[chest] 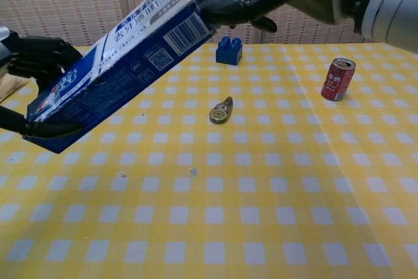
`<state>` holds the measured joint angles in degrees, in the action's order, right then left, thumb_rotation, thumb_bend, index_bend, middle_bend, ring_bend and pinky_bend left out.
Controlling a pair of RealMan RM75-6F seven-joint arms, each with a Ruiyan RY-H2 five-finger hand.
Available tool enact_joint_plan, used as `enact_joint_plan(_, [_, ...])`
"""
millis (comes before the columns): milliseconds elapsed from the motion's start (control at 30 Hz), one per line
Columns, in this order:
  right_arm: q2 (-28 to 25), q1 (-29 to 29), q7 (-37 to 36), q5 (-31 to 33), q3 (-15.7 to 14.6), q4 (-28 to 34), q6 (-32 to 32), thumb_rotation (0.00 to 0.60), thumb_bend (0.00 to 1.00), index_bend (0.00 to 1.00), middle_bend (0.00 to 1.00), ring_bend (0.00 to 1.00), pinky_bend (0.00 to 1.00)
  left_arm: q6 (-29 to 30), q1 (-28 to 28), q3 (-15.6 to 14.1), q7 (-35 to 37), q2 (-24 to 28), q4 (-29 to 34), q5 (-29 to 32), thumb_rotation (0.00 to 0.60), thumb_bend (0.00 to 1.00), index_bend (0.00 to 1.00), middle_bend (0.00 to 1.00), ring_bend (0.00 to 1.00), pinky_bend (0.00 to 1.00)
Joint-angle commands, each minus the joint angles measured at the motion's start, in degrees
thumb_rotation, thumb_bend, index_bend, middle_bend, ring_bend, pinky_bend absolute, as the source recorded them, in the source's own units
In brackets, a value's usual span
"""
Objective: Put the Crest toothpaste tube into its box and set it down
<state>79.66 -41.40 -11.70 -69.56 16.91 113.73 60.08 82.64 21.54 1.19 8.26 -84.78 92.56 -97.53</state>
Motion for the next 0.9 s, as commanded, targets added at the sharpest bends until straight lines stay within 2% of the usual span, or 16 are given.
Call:
enact_joint_plan(33, [-1.10,1.25,-7.70,-4.44,0.01,-0.16,-0.70,0.600,0.91,0.07,0.19,0.37,0.63,-0.01,0.01,-0.02,-0.11,-0.01,0.10,-0.05,0.600,0.26,0.54,0.76,0.68,0.72])
enact_joint_plan(133, [-1.83,2.23,-11.67,-6.89,0.31,-0.19,0.49,0.600,0.75,0.00,0.13,0.32,0.61,0.07,-0.03,0.03,0.01,0.03,0.17,0.03,0.600,0.26,0.54,0.76,0.68,0.72])
enact_joint_plan(267, [-3.47,3.21,-15.40,-9.32,0.61,0.06,1.63,0.600,0.60,0.00,0.08,0.25,0.55,0.46,-0.20,0.07,-0.13,-0.14,-0.09,-0.04,0.600,0.26,0.54,0.76,0.68,0.72])
enact_joint_plan(400, [-4.77,3.40,-20.68,-11.84,0.18,0.22,1.09,0.600,0.49,0.00,0.05,0.20,0.48,0.30,-0.07,-0.46,1.07,-0.15,0.17,-0.63,0.600,0.26,0.54,0.76,0.68,0.72])
enact_joint_plan(500, [-5.95,3.39,-26.62,-13.23,-0.09,0.61,0.09,0.600,0.45,0.00,0.04,0.19,0.46,0.37,0.04,-0.50,1.45,-0.32,0.21,-0.95,0.600,0.26,0.54,0.76,0.68,0.72])
enact_joint_plan(633, [-8.02,4.51,-34.86,-16.74,-0.39,0.28,1.76,0.600,0.45,0.00,0.04,0.19,0.46,0.39,0.13,-0.43,2.05,-0.39,0.14,-0.94,0.600,0.26,0.54,0.76,0.68,0.72])
enact_joint_plan(700, [-9.55,5.52,-34.27,-19.07,-1.31,-0.59,3.30,0.600,0.45,0.00,0.05,0.19,0.46,0.24,0.13,-0.43,2.47,-0.32,0.02,-0.67,0.600,0.26,0.54,0.76,0.68,0.72])
enact_joint_plan(800, [-11.01,7.34,-25.89,-21.67,-3.43,-2.92,5.59,0.600,0.45,0.00,0.11,0.22,0.47,0.06,0.21,-0.41,2.67,-0.28,-0.27,-0.53,0.600,0.26,0.54,0.76,0.68,0.72])
enact_joint_plan(867, [-11.16,8.53,-19.94,-22.55,-4.54,-4.10,7.13,0.600,0.45,0.00,0.28,0.38,0.56,-0.08,0.28,-0.46,2.71,-0.30,-0.31,-0.55,0.600,0.26,0.54,0.76,0.68,0.72])
enact_joint_plan(900, [-11.20,9.17,-16.78,-23.24,-5.42,-4.87,7.78,0.600,0.45,0.00,0.44,0.54,0.66,-0.14,0.33,-0.49,2.72,-0.28,-0.32,-0.60,0.600,0.26,0.54,0.76,0.68,0.72])
